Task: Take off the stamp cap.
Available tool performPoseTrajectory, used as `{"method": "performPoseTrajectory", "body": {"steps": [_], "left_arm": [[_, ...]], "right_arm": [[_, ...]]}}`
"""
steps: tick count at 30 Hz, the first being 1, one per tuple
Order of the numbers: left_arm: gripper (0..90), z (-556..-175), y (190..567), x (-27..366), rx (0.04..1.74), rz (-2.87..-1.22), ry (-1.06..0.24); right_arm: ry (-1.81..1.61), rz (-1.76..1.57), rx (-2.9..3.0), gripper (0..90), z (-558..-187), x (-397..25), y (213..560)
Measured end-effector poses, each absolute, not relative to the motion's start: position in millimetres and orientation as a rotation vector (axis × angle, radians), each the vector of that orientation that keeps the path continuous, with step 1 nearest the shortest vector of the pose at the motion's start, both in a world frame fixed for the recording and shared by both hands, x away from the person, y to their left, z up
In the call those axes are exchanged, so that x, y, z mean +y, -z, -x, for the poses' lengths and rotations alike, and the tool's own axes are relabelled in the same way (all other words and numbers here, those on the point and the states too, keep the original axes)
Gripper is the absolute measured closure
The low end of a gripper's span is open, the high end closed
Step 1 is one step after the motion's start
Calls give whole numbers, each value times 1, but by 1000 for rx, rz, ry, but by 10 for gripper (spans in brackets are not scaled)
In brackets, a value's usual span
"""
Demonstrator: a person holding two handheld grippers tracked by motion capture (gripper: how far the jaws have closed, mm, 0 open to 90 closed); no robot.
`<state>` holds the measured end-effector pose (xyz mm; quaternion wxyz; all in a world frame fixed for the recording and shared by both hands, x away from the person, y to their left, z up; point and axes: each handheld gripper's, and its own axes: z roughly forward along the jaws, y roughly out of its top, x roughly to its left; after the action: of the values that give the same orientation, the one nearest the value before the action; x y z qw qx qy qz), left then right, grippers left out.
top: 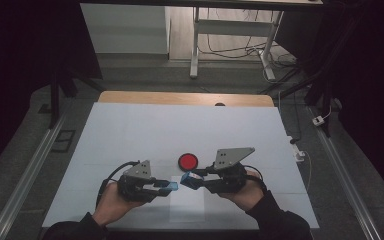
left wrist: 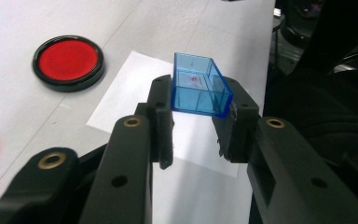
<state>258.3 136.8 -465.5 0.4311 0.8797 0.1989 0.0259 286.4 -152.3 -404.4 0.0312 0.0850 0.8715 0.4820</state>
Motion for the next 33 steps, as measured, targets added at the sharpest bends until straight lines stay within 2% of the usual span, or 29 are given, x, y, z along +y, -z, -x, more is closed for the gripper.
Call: {"method": "performPoseTrajectory", "body": {"steps": [33], "left_arm": [[688, -210, 461, 211, 812, -2068, -149]], "right_arm": [[-1400, -360, 2675, 705, -288, -154, 408]]}}
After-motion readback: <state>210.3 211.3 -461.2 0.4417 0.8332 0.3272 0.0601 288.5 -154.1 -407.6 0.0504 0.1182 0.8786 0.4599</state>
